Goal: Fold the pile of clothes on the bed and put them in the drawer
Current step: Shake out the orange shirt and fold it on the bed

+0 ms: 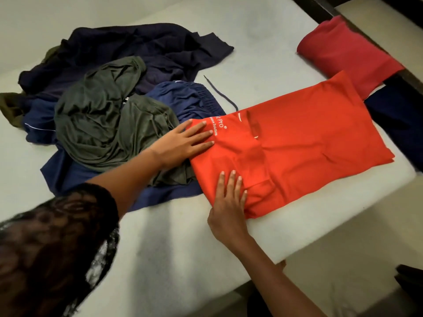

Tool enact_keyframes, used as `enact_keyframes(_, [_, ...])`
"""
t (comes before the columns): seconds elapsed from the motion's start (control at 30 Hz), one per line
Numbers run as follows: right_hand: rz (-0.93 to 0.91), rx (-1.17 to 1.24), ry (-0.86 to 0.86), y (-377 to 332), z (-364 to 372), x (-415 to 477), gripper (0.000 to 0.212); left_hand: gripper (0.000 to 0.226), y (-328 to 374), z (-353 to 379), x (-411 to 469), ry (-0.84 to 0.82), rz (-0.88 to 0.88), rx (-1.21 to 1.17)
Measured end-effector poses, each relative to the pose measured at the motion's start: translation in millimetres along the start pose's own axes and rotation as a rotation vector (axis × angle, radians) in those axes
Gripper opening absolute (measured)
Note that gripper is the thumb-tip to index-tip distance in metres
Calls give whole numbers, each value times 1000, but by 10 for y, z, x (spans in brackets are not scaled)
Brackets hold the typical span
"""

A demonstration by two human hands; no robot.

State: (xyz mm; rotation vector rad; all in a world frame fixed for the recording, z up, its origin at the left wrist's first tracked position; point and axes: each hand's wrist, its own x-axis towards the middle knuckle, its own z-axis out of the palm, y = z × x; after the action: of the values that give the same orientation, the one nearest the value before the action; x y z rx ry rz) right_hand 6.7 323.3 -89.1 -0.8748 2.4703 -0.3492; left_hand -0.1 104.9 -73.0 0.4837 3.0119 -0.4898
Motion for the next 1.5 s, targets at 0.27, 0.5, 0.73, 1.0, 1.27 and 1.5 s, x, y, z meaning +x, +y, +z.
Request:
enact_keyframes(0.27, [96,884,-184,555,-1158,100,45,39,-445,-761,705,-157,-75,-337])
enact_keyframes(0.5, [427,1436,-15,1366,-1734,252,36,29,-335,-1208,1862,-56,-425,-777])
enact_keyframes(0.73, [535,1116,233,2100,-1684,523,35,43,-37,-973,2675,28,-413,-573])
enact_keyframes(1.0, [5,74,406,1792,-1253,556,60,54,318,-422,2399,130,69,-224])
enact_keyframes(1.27, [42,-211,235,1734,-1020,1127,96,62,456,59,2273,-3,145,-299])
enact_keyframes(1.5, [-21,-226,194,2004,-884,723,97,99,274,111,2137,-213,-274,-352])
